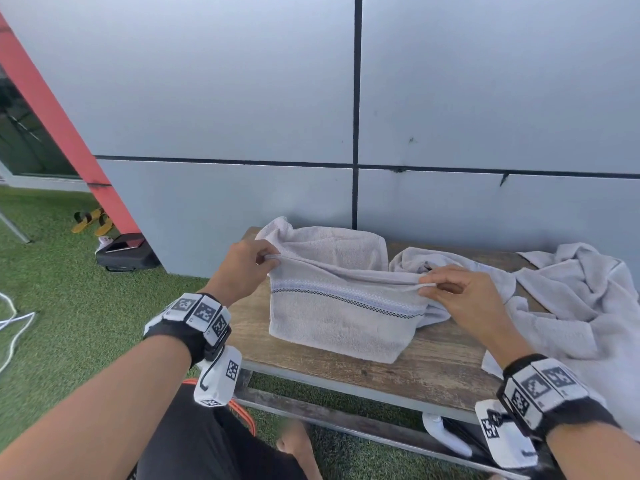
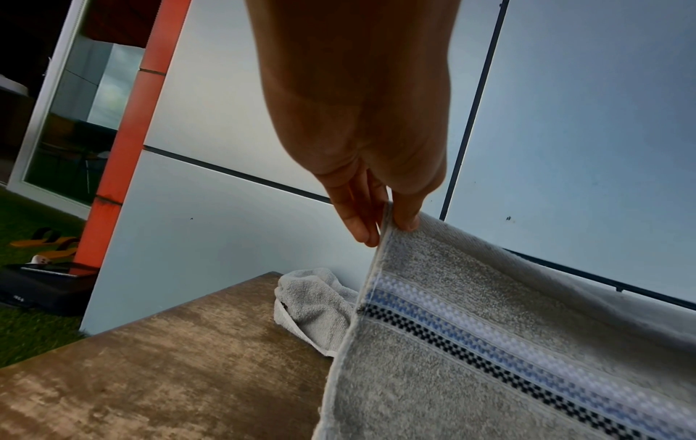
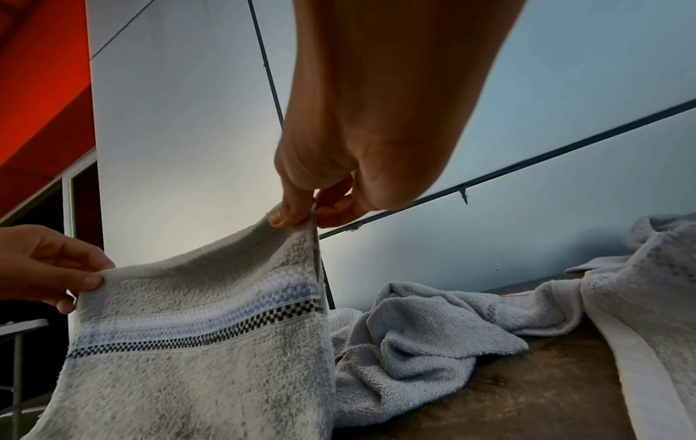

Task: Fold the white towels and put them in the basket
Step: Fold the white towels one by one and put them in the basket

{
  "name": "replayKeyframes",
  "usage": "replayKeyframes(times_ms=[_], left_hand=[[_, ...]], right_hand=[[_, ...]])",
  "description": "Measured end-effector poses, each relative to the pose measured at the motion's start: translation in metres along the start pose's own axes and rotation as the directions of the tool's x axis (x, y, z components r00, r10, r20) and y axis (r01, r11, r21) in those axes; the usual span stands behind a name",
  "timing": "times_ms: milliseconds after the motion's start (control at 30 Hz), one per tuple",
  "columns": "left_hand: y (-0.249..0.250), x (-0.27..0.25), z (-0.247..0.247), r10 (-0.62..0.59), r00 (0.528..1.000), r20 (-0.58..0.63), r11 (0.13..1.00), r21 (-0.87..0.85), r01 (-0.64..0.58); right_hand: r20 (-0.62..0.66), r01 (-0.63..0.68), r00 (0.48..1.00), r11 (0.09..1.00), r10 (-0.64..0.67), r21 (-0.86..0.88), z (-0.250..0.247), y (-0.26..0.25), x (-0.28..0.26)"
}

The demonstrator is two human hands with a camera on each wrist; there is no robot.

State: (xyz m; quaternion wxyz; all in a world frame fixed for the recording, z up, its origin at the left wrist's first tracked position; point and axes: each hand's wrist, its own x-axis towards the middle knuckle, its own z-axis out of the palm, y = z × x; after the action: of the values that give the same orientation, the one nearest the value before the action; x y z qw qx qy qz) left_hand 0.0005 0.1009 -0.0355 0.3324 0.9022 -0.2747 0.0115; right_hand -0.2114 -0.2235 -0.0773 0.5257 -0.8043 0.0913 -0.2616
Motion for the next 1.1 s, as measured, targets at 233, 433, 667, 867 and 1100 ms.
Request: replayKeyframes(times_ms=[233, 433, 667, 867, 1100], left_hand=[[0.001, 0.002, 0.001, 0.010, 1.000, 0.008, 1.000, 0.007, -0.010], [0.018, 0.006, -0.010, 0.038, 0.999, 0.011, 0.999, 0.023, -0.038], [0.076, 0.059, -0.069, 0.131, 0.984, -0.123, 0.986, -0.083, -0.142], [0.117, 0.086, -0.102, 0.140, 0.967, -0.215, 0.982, -0.095, -0.163], [0.123, 0.082, -0.095, 0.141, 0.945, -0.297, 0.989, -0.003, -0.149]], right_hand=[[-0.026, 0.008, 1.000, 0.999, -0.009, -0.044, -0.003, 0.004, 0.001], [-0.121, -0.027, 0.993, 0.993, 0.013, -0.115, -0.010, -0.004, 0.012], [-0.136, 0.049, 0.987, 0.973, -0.081, -0.227, -0.051, -0.082, 0.088], [-0.159, 0.126, 0.967, 0.917, -0.198, -0.378, -0.066, -0.144, 0.128], [-0.107, 0.057, 0.987, 0.877, -0.122, -0.478, -0.057, -0.146, 0.128]])
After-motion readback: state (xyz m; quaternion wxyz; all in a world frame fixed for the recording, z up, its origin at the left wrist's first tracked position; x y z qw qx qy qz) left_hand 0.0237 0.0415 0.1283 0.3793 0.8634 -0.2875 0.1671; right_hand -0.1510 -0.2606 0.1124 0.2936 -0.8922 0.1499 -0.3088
